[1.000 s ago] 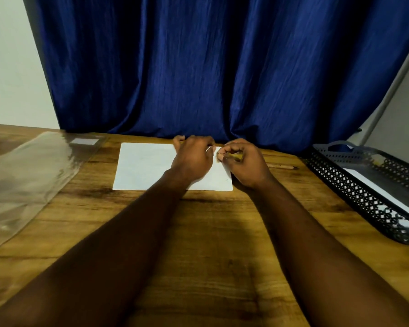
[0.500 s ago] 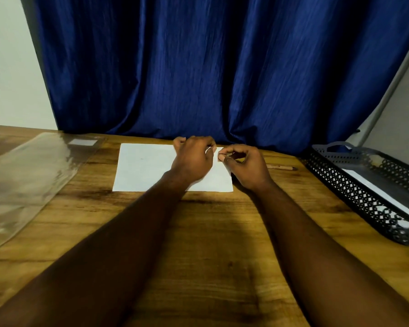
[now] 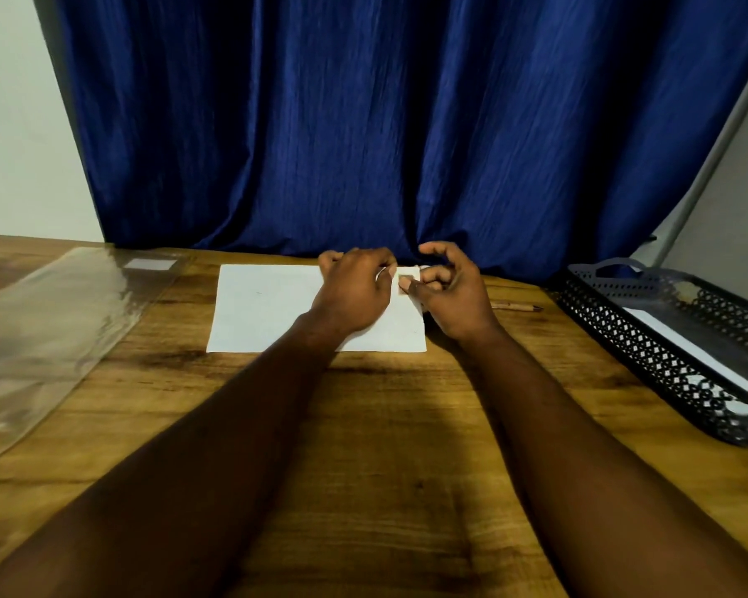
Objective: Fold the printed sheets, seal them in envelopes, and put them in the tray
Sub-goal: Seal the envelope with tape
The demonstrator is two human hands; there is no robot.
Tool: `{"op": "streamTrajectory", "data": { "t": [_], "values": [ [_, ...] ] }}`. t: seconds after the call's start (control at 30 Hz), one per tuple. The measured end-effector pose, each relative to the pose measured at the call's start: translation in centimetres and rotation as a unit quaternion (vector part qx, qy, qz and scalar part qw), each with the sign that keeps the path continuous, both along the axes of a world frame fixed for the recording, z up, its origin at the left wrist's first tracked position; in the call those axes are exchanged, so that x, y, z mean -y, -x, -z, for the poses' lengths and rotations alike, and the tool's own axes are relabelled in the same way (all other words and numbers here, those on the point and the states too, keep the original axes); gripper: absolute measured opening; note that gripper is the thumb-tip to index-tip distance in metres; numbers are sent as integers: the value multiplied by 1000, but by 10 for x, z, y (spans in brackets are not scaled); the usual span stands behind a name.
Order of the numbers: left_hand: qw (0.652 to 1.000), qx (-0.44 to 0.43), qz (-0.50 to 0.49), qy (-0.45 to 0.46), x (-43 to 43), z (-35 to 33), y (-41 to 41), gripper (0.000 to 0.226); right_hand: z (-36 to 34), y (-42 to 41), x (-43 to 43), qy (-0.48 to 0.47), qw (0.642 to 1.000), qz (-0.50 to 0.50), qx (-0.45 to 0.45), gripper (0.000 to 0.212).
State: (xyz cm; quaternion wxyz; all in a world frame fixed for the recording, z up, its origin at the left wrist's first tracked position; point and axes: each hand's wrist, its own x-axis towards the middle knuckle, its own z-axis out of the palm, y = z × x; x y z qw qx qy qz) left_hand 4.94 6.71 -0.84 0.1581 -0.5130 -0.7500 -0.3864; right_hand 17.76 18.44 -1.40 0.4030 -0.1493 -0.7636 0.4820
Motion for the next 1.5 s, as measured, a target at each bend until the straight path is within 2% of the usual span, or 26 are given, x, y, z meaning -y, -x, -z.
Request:
{"op": "streamTrajectory", "data": {
  "t": [0.23,0.4,0.57,0.77,0.97,1.17,1.27,1.37,1.5],
  "values": [
    [1000,-7,16,-11,-1,3,2,10,-1,-1,-1,41,999,-2,11,44],
    [1000,-5,18,-6,0,1,2,12,-4,-2,0,78,997,-19,18,39],
    [1000,-19,7,-19,-1,1,2,11,-7,-1,3,75,996,-43,19,33],
    [999,-11,-9,-38,-2,-1,3,9,-11,4,1,116,993,6,20,21],
    [998,-7,-23,-51,-1,-1,4,7,-4,3,3,142,987,-49,65,26],
    [1000,-3,3,-22,-2,-2,6,20,-7,-2,4,120,986,-68,95,21],
    [998,46,33,-1,-5,-2,7,25,-4,-3,2,79,989,-72,102,21],
    [996,81,45,-13,-6,-3,11,18,-2,-4,0,73,989,-84,99,19],
    [995,77,45,-36,-5,-3,9,22,-1,-5,-5,96,985,-95,104,24]
  ]
}}
